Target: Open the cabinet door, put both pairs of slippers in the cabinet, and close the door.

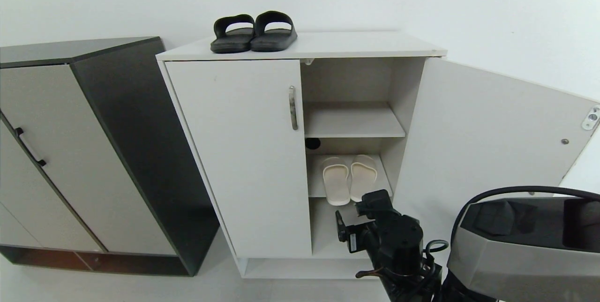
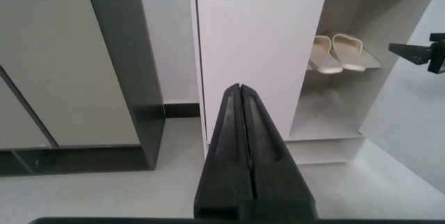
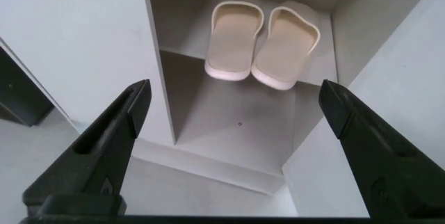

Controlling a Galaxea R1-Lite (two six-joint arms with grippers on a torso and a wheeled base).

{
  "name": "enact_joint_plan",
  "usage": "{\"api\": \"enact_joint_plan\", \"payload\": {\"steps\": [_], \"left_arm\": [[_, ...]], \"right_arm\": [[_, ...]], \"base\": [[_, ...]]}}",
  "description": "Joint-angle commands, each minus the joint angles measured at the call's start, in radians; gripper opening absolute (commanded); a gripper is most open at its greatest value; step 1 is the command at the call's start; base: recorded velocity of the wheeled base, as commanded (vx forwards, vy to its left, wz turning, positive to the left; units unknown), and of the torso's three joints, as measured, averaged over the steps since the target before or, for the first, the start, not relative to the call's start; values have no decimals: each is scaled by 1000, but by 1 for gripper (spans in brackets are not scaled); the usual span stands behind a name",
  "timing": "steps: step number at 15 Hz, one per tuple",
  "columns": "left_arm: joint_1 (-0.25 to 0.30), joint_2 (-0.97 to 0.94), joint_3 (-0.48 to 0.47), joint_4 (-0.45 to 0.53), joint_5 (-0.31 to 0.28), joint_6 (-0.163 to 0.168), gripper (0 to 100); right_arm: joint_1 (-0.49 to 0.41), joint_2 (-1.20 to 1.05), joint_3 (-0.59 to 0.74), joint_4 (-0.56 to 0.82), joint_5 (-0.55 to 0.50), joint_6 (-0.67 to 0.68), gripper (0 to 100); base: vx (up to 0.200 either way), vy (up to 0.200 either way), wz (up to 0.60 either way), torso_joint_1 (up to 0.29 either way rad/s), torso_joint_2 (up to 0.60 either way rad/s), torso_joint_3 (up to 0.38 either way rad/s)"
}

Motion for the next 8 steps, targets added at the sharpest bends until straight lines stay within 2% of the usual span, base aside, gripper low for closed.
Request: {"api": "enact_joint_plan", "payload": {"steps": [1,6,8], "left_arm": [[1,1,0,0,2,1,0],[1,1,0,0,19,-8,0],[1,1,0,0,19,-8,0]], "right_arm": [[0,18,3,-1,0,0,100],[-3,33,6,-3,1,9,100],[-3,33,18,-3,3,11,100]], "base": [[0,0,0,0,0,0],[0,0,0,0,0,0],[0,200,0,2,5,7]]}}
